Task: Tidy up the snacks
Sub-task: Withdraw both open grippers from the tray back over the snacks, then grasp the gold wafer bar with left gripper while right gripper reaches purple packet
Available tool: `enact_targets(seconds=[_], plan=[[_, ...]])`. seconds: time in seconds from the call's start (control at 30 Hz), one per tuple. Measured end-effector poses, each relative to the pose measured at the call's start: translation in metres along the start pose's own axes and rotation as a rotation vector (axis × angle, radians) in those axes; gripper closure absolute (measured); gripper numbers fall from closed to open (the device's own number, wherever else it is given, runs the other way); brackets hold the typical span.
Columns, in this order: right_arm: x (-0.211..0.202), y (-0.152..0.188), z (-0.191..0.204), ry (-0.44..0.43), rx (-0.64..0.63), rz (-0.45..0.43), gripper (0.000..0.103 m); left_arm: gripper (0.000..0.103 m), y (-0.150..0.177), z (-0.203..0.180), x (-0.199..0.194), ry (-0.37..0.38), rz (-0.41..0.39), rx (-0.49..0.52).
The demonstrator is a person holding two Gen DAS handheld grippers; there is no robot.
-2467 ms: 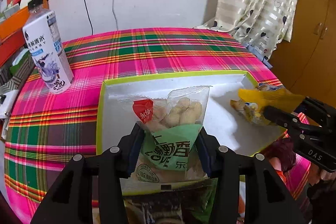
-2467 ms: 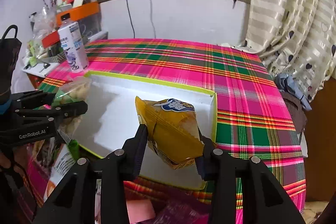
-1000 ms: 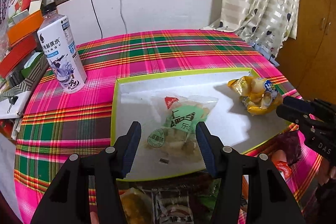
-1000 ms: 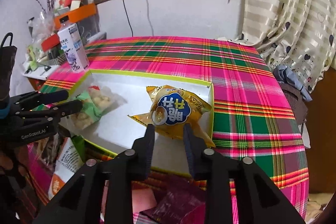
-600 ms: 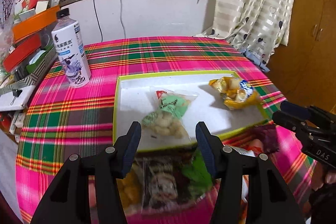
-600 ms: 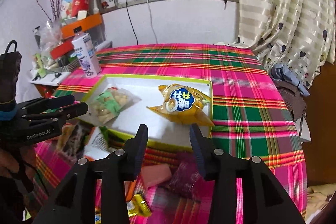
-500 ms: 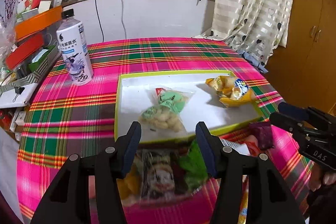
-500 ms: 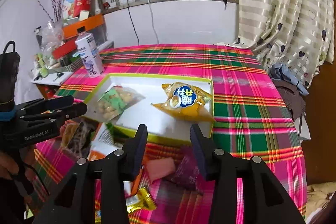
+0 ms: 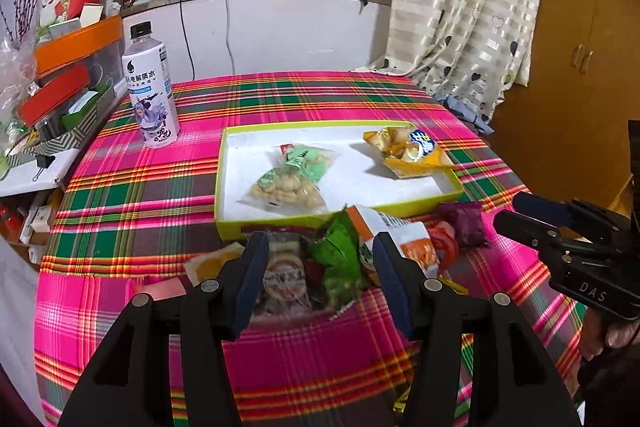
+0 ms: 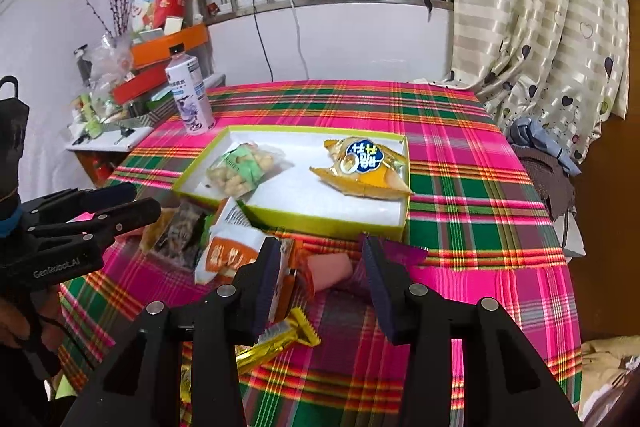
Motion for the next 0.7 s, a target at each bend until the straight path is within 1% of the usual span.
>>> enact_targets(seconds=[0.3,0.7], plan=[[-0.007,0.009,0.0,0.001,0.007,-0.003,0.061,0.048,0.01,-0.014,-0.008,0.033,0.005,0.027],[-0.015,0.023,-0.01,0.002,0.04,0.01,0.061,0.048,0.03,-0.041,-0.011,0.108,0.038,0.093]])
Point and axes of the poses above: each gripper's, at about its wrist camera, not at the fingertips, and x roughly the way its jaws point, z to its left, y to its underside, the point moved 2 cm from there along x, roughly the way its jaws point, and after that the axes turned 10 degrees about -y, right-handed, at the moved point
